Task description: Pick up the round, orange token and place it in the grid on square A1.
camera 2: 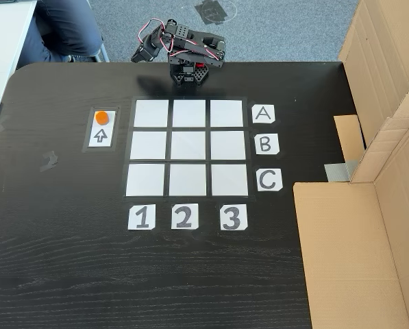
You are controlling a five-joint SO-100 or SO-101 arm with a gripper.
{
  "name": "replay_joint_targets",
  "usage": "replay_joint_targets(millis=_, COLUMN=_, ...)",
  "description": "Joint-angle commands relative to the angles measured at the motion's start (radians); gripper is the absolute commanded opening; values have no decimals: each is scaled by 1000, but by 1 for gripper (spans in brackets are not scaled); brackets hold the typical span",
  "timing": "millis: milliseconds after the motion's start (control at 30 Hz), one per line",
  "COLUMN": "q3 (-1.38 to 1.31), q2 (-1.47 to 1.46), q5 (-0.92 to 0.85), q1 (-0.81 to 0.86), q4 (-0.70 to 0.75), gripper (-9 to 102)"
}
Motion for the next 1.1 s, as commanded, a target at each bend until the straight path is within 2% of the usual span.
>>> replay_joint_targets(millis=0, q3=5, q2=6, q5=-3, q1=5, q4=-23, gripper=8)
replay_joint_targets(millis=633, q3=-8, q2=-14, q5=-3, q1=2, q4=-31, gripper=8)
replay_joint_targets(millis=833, q3=-91, q2=-127, q5=-5, q1=-3, q4=-37, gripper=8)
replay_joint_targets(millis=1067, q3=-307, q2=-448, q5=-6, q1=-26, q4=-51, gripper=8)
